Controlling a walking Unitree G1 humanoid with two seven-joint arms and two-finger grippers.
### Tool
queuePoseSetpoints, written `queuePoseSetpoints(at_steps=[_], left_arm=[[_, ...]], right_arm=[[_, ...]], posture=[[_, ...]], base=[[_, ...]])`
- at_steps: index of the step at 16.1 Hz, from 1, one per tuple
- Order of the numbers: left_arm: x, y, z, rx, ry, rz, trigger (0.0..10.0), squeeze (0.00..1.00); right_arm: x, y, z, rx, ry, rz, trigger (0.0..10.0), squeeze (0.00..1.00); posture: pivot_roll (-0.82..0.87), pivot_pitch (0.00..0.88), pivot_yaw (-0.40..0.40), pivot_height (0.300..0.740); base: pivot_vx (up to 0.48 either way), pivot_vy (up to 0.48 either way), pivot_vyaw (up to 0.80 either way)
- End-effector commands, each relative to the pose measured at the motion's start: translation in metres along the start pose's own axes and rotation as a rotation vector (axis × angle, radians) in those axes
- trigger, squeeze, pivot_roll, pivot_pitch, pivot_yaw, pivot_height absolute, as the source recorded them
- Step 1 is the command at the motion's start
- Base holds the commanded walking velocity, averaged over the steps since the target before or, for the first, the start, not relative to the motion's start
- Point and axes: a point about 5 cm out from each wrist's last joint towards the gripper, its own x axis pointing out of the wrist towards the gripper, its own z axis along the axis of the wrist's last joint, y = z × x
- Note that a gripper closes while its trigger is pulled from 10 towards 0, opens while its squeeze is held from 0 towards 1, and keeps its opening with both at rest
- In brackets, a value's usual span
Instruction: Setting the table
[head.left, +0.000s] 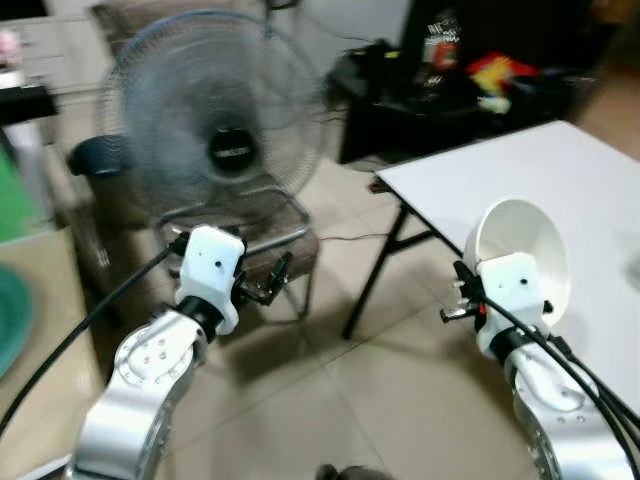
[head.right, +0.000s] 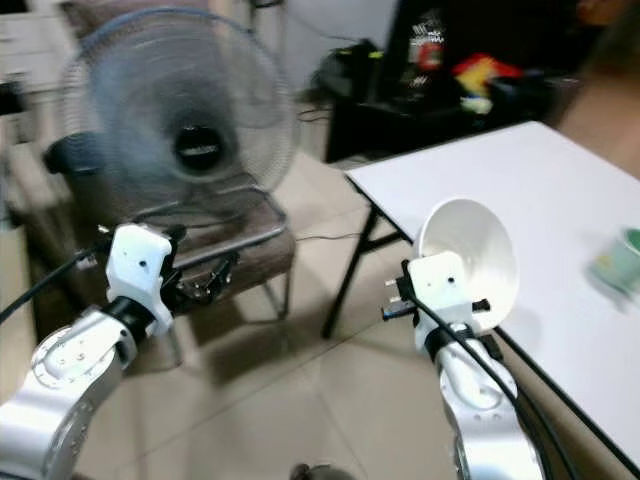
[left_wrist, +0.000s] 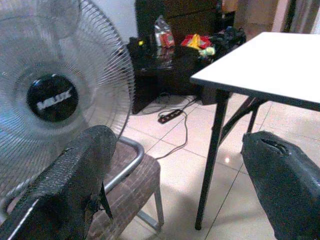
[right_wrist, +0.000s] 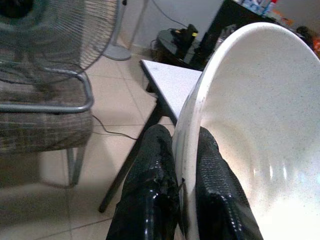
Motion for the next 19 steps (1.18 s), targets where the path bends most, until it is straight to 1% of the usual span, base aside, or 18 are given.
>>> queuePoseSetpoints(at_steps=[1,9,13,14,15,18,19], left_arm=[[0.002,-0.003,0.0,-0.013,-0.004,-0.015,10.0,0.0],[0.005,-0.001,0.002,0.002,-0.012,-0.039,10.0,0.0],[0.009,0.001,0.005,0.01,-0.026,-0.049,10.0,0.0],[0.011,0.002,0.005,0.011,-0.027,-0.05,10.0,0.0],[0.011,0.002,0.004,0.014,-0.025,-0.051,10.0,0.0],[0.012,0.003,0.005,0.016,-0.029,-0.053,10.0,0.0],[0.012,0.003,0.005,0.018,-0.03,-0.052,10.0,0.0]], right_arm=[[0.001,-0.007,0.008,-0.013,-0.044,-0.029,10.0,0.0],[-0.002,-0.006,0.012,-0.018,-0.057,-0.04,10.0,0.0],[-0.001,-0.009,0.016,-0.043,-0.075,-0.047,10.0,0.0],[0.0,-0.009,0.018,-0.052,-0.09,-0.028,10.0,0.0],[0.001,-0.008,0.019,-0.053,-0.107,-0.014,10.0,0.0],[0.005,-0.01,0.024,-0.113,-0.13,-0.024,10.0,0.0],[0.004,-0.01,0.026,-0.118,-0.138,-0.024,10.0,0.0]], posture=[[0.08,0.0,-0.08,0.74],[0.07,0.0,-0.073,0.74],[0.06,0.0,-0.067,0.74],[0.06,0.0,-0.065,0.74],[0.06,0.0,-0.064,0.74],[0.06,0.0,-0.065,0.74],[0.06,0.0,-0.065,0.74]], base=[[0.0,0.0,-0.8],[0.0,0.0,-0.8],[0.254,0.0,-0.8],[0.296,0.0,-0.8],[0.304,0.0,0.0],[0.308,0.0,0.0],[0.319,0.0,0.0]])
